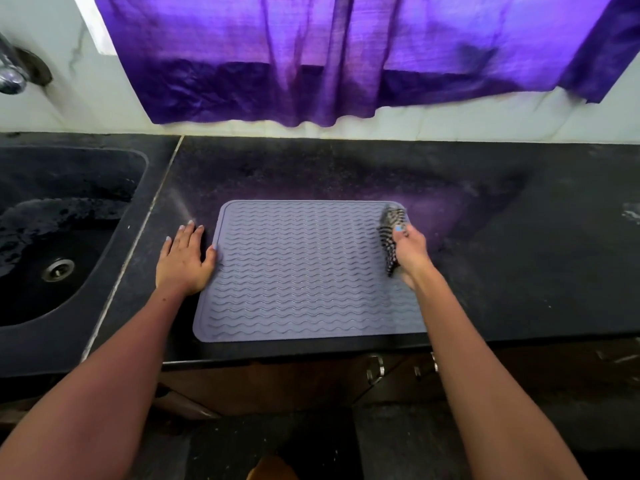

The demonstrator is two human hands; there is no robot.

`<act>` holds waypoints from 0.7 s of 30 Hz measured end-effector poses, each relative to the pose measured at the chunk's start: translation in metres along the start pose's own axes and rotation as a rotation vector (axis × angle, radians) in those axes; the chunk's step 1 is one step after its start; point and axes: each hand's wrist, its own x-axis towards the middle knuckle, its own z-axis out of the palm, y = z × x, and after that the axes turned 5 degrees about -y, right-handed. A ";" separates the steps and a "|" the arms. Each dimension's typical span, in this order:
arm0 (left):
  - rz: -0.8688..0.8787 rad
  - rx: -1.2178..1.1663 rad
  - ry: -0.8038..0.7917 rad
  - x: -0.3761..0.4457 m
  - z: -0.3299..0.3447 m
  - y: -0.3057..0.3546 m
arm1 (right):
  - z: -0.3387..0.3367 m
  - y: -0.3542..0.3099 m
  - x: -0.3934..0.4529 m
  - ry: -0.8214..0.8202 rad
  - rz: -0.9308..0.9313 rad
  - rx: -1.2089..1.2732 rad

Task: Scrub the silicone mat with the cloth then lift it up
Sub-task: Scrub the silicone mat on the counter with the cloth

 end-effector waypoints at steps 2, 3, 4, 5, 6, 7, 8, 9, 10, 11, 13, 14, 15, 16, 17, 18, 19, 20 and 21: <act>-0.001 0.001 0.007 0.000 0.001 -0.001 | -0.010 0.003 -0.002 0.158 -0.062 -0.201; 0.000 -0.001 0.011 0.001 0.002 -0.001 | -0.012 0.007 -0.003 0.172 -0.106 -0.333; 0.001 -0.004 0.013 0.001 0.002 -0.002 | -0.010 0.014 -0.005 0.138 -0.138 -0.425; 0.003 -0.006 0.016 0.001 0.002 -0.003 | -0.004 0.026 -0.006 0.067 -0.163 -0.542; 0.005 -0.007 0.017 0.002 0.002 -0.003 | 0.003 0.036 -0.007 0.001 -0.173 -0.696; 0.007 -0.006 0.017 0.002 0.003 -0.002 | 0.008 0.046 -0.005 -0.021 -0.184 -0.851; 0.008 -0.004 0.017 0.002 0.003 -0.003 | 0.010 0.054 0.000 -0.017 -0.204 -0.952; 0.006 -0.001 0.017 0.002 0.003 -0.002 | 0.011 0.057 0.004 -0.009 -0.210 -0.979; 0.004 0.002 0.017 0.002 0.004 -0.002 | 0.011 0.057 0.008 -0.012 -0.202 -0.986; 0.004 0.006 0.016 0.002 0.004 -0.002 | 0.010 0.055 0.009 -0.029 -0.196 -0.993; 0.000 0.007 0.011 0.002 0.003 -0.002 | 0.008 0.052 0.009 -0.070 -0.185 -0.992; -0.002 0.006 0.012 0.002 0.003 -0.002 | 0.008 0.050 0.008 -0.082 -0.200 -0.995; -0.004 0.006 0.011 0.002 0.003 -0.002 | 0.007 0.048 0.009 -0.101 -0.207 -0.978; -0.004 0.006 0.009 0.002 0.003 -0.001 | 0.004 0.043 0.011 -0.128 -0.201 -0.907; -0.001 0.006 0.008 0.001 0.002 -0.001 | -0.001 0.038 0.014 -0.168 -0.180 -0.765; 0.001 0.006 0.005 0.001 0.001 -0.001 | -0.010 0.030 0.016 -0.209 -0.128 -0.559; 0.002 0.007 -0.002 0.001 0.000 -0.001 | -0.020 0.021 0.017 -0.226 -0.059 -0.323; 0.002 0.010 -0.009 0.001 0.000 -0.001 | -0.032 0.012 0.015 -0.212 0.017 -0.087; 0.001 0.012 -0.013 0.001 0.000 -0.001 | -0.041 0.008 0.016 -0.150 0.041 0.036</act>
